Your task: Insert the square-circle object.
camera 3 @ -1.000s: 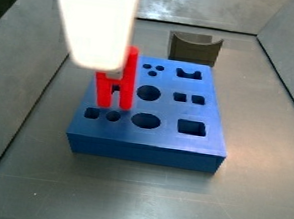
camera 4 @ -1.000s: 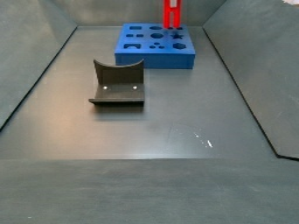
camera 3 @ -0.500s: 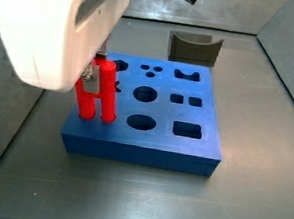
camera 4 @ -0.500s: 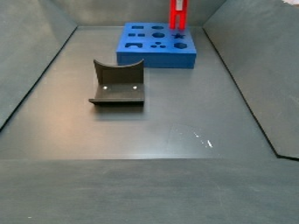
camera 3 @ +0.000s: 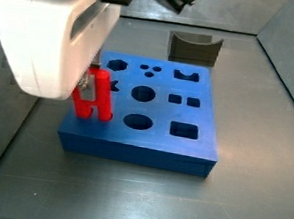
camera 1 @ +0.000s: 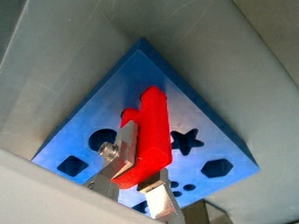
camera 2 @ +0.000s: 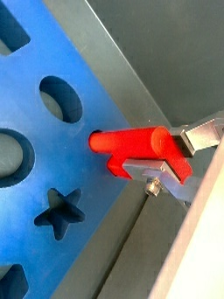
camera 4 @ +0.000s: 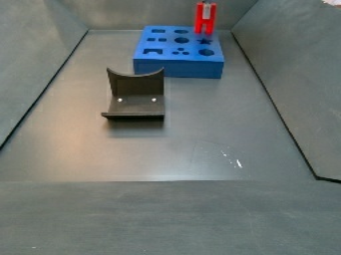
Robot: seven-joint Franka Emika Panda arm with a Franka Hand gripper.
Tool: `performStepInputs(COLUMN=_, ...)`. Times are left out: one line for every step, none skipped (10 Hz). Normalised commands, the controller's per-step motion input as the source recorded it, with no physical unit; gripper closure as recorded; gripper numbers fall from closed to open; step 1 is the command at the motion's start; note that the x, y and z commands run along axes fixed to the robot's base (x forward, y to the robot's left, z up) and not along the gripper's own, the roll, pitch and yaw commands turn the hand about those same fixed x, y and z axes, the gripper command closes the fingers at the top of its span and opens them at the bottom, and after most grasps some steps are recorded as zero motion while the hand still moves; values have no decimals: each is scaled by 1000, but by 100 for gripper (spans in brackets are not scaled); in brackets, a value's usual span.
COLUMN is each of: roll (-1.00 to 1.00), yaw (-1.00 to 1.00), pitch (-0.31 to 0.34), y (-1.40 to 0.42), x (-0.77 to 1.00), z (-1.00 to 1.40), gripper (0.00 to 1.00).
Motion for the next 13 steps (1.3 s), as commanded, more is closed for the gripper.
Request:
performStepInputs(roll=56, yaw=-300, pitch=-91, y=-297, x=-17, z=-1000, gripper=100)
performStepInputs(roll=44, yaw=-389, pitch=-50, y=-337, x=0, z=-1000, gripper=100)
performStepInputs(roll=40, yaw=-323, pitch=-34, y=-340, x=0, z=-1000, gripper=100)
performStepInputs(roll=54, yaw=-263, pitch=-20, y=-340, x=203, z=-1000, gripper=100)
performStepInputs(roll=100, yaw=-223, pitch=0, y=-291, x=151, z=-1000, gripper=100)
performStepInputs(roll=134, yaw=-66, pitch=-7, y=-286, x=86, z=-1000, gripper=100)
performStepInputs(roll=119, yaw=0, pitch=-10, y=-329, x=0, z=-1000, gripper=100)
performStepInputs(roll=130, yaw=0, pitch=-20, y=-294, x=9, z=-1000, gripper=100)
performStepInputs(roll=174, yaw=0, pitch=-1, y=-209, x=91, z=-1000, gripper=100)
performStepInputs(roll=220, yaw=-80, pitch=0, y=-114, x=171, z=-957, gripper=100)
performStepInputs(roll=-31, yaw=-6, pitch=-156, y=0, x=0, z=-477, gripper=100)
performStepInputs(roll=0, yaw=0, pitch=-43, y=0, x=0, z=-40, gripper=100)
performStepInputs(roll=7, yaw=0, pitch=0, y=0, x=0, z=0, gripper=100)
